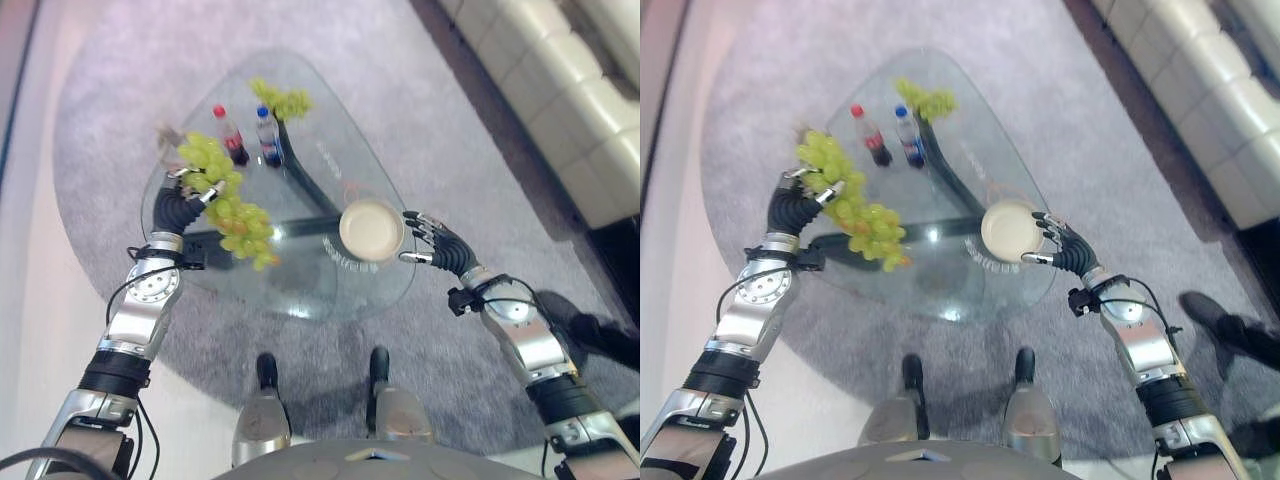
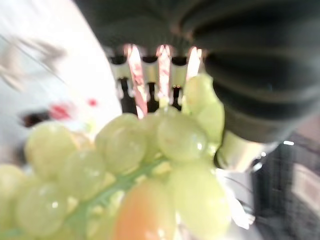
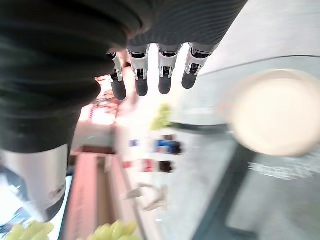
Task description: Pick up fruits into the plate
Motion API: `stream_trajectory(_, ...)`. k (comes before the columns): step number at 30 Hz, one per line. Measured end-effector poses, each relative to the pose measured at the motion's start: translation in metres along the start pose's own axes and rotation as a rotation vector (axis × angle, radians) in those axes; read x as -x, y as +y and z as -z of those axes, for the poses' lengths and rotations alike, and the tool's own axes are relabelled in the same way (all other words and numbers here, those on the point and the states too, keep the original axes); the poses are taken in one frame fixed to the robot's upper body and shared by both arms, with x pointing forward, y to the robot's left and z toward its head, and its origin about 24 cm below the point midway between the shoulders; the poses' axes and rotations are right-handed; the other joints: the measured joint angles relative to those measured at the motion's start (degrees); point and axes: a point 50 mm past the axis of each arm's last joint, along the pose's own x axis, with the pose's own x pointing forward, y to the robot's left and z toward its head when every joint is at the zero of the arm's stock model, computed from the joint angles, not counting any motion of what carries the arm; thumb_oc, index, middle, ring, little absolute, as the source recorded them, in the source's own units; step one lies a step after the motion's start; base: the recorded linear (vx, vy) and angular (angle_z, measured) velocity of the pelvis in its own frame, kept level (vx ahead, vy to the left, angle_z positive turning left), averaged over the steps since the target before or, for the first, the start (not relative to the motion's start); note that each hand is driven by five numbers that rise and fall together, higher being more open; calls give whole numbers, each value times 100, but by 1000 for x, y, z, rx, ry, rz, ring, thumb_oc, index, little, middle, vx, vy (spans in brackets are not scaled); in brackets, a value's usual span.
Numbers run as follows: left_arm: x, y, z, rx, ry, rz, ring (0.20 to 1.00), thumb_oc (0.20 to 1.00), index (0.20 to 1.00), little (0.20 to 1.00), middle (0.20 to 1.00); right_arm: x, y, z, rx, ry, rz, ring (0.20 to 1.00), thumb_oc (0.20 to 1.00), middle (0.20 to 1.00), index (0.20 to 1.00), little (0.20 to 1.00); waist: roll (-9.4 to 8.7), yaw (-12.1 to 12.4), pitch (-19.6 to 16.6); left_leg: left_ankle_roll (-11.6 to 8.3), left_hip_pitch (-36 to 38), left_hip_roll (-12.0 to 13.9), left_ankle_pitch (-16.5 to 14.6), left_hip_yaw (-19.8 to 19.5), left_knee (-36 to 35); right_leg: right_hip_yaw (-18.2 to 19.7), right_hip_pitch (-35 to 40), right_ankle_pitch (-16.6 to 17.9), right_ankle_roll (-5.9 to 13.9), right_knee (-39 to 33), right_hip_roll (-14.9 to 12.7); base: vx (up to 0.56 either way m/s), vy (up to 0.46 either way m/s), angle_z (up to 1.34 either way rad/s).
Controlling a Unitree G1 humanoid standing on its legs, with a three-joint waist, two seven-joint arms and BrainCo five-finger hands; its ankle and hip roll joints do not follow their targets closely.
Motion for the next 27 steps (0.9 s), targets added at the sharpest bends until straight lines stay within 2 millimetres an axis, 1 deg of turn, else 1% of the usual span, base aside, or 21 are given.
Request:
stream_trajectory(2, 1, -5, -3, 61, -11, 57, 200, 200, 200, 200, 200, -5, 4, -14, 3, -33, -70, 1000, 1000, 1000, 1000, 1000, 3, 14, -200, -4, 106, 16, -33, 23, 0, 9, 112, 0, 1, -41, 17, 40, -19, -5)
stream_trajectory(4, 0, -7, -5, 99, -18, 93, 200, 200, 200, 200, 200, -10, 11, -21, -15, -40, -138, 1000, 1000, 1000, 1000, 1000, -1, 14, -277, -3, 163, 17, -36, 27, -1, 11, 171, -1, 1, -43, 17, 17, -5, -2)
stream_trajectory(6, 1, -10, -6, 117, -24, 129, 200, 200, 200, 200, 200, -13, 17, -23, -35, -36, -189, 1000, 1000, 1000, 1000, 1000, -1, 43, -350, -2, 184, 18, -37, 20, -1, 8, 196, 0, 1, -43, 16, 16, -4, 1)
stream_trajectory(8, 2, -17, -5, 164, -18, 189, 200, 200, 200, 200, 200, -20, 32, -30, -69, -27, -293, 1000, 1000, 1000, 1000, 1000, 2, 55, -406, 4, 295, 20, -43, 17, -3, 1, 313, -2, 1, -44, 13, 18, 0, 1)
stream_trajectory(11, 4, -25, -7, 203, -25, 256, 200, 200, 200, 200, 200, -19, 44, -35, -122, -32, -382, 1000, 1000, 1000, 1000, 1000, -3, 108, -495, 7, 324, 16, -47, 21, -4, -1, 342, -4, 2, -45, 7, 0, 0, 0)
stream_trajectory(15, 9, -38, -17, 280, -64, 360, 200, 200, 200, 200, 200, -17, 62, -37, -221, 0, -493, 1000, 1000, 1000, 1000, 1000, -3, 161, -606, 9, 324, 13, -47, 23, -4, -2, 347, -4, 2, -45, 3, 0, 0, 0)
stream_trajectory(19, 13, -53, -23, 337, -81, 471, 200, 200, 200, 200, 200, -16, 84, -44, -347, -5, -597, 1000, 1000, 1000, 1000, 1000, -4, 128, -728, 10, 325, 14, -46, 32, -5, 5, 342, -4, 3, -45, 2, 0, 0, 0)
stream_trajectory(21, 15, -58, -27, 365, -90, 520, 200, 200, 200, 200, 200, -14, 90, -50, -402, -21, -634, 1000, 1000, 1000, 1000, 1000, -5, 120, -732, 10, 328, 14, -46, 44, -7, 8, 343, -3, 3, -45, 0, 0, 0, 0)
stream_trajectory(24, 17, -65, -34, 417, -112, 565, 200, 200, 200, 200, 200, -13, 95, -50, -448, -13, -654, 1000, 1000, 1000, 1000, 1000, -5, 112, -740, 11, 333, 15, -45, 66, -7, 21, 339, -2, 3, -45, 1, 0, 0, 0)
stream_trajectory(27, 19, -71, -42, 431, -143, 607, 200, 200, 200, 200, 200, -12, 103, -56, -485, -37, -680, 1000, 1000, 1000, 1000, 1000, -3, 83, -743, 11, 333, 15, -45, 74, -6, 28, 336, -2, 3, -45, 1, 0, 0, 0)
